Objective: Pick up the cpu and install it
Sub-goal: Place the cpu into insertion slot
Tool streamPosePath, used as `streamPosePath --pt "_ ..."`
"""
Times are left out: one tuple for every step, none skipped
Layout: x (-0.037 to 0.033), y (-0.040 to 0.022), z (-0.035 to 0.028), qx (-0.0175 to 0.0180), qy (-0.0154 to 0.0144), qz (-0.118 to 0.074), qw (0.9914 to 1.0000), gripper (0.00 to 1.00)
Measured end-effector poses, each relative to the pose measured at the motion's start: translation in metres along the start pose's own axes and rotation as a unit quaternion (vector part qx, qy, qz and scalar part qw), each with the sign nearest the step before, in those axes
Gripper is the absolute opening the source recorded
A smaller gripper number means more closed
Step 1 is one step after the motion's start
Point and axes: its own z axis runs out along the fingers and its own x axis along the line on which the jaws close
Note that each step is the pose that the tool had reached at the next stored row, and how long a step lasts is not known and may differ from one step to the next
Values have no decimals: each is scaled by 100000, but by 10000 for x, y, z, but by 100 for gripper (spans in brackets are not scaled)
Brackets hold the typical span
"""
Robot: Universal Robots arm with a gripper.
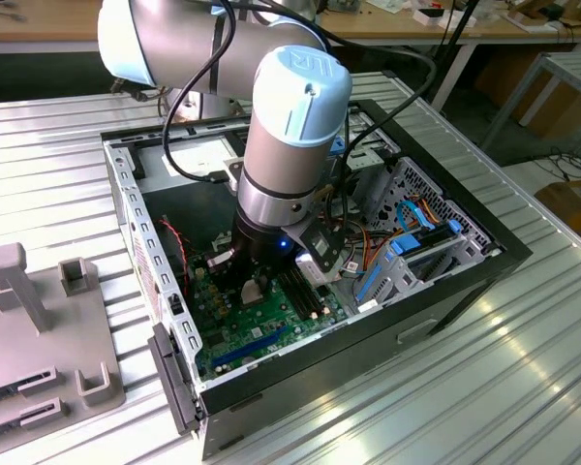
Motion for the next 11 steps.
streamPosePath --pt "0 0 3 -2 3 -3 100000 47" --pt "0 0 6 -11 2 -1 100000 47" --pt "0 0 10 -36 5 1 100000 47" --pt "0 0 12 -64 4 -4 100000 47" --pt "-1 0 15 -109 0 -5 100000 47" --pt "-1 0 17 -157 -5 -4 100000 47" --pt "-1 1 18 -208 -9 -8 100000 47" --pt "-1 1 18 -224 -11 -8 100000 47" --pt "-1 1 16 -238 -10 -7 100000 47" --pt "-1 1 11 -257 -16 -6 100000 47" --pt "-1 1 7 -282 -22 -7 100000 47"
